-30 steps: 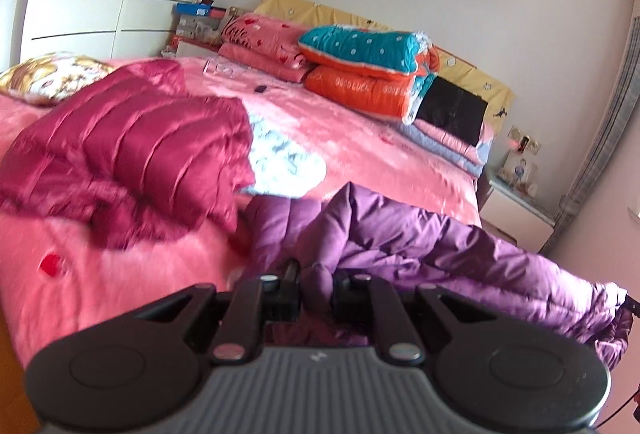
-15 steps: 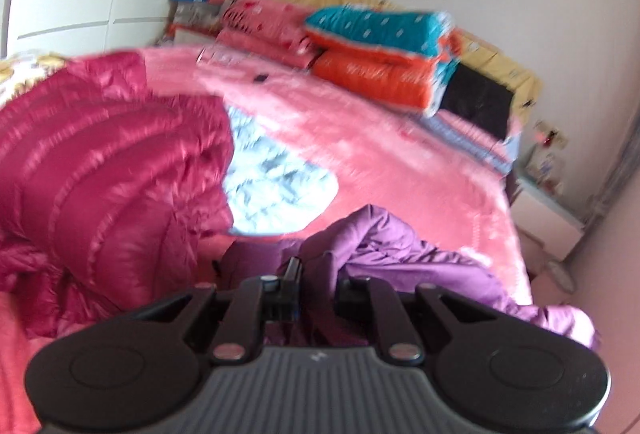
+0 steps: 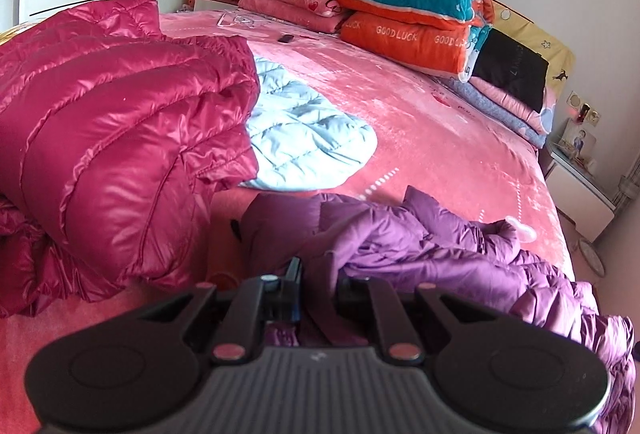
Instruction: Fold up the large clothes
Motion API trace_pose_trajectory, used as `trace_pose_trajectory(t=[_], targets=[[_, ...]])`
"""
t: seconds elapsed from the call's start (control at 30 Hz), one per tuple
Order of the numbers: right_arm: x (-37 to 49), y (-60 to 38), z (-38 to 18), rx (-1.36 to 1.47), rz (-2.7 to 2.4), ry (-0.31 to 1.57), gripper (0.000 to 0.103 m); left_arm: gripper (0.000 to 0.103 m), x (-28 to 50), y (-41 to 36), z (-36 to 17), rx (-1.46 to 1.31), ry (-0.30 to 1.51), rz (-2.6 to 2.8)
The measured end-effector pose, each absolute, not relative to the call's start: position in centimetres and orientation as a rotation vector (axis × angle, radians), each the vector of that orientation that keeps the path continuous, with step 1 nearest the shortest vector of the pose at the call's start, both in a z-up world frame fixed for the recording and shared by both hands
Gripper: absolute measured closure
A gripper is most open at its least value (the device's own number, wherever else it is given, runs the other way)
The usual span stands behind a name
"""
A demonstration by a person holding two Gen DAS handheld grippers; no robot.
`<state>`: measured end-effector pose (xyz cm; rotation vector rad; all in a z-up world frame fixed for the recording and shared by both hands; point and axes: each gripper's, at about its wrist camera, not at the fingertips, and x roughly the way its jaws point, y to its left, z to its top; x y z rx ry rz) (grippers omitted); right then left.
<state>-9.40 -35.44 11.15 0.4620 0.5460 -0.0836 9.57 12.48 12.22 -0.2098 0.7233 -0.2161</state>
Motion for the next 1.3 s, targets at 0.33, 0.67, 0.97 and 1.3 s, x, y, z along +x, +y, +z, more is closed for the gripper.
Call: trace_pose_trajectory(t=[0.33, 0.67, 0.97, 1.3], targets=[[-8.3, -34.3, 10.0, 0.519, -0.074, 0.576, 0.061, 0.093, 9.0, 12.5, 12.8, -0.216, 0.702, -0.218], [-9.2, -31.8, 16.4, 0.311, -0.184, 0.392, 0.085, 0.093, 8.5, 12.4, 16.7, -0.23, 0.601, -0.252], [-4.5, -32.7, 20.2, 0.145, -0.256, 0.249, 0.086, 0.093, 13.1, 10.7, 19.1, -0.23, 0.498, -0.232], [6.5, -35.0, 15.0, 0.065, -0.344, 0.308, 0.086, 0.093, 20.3, 7.9, 13.2, -0.21, 0.531, -0.123]])
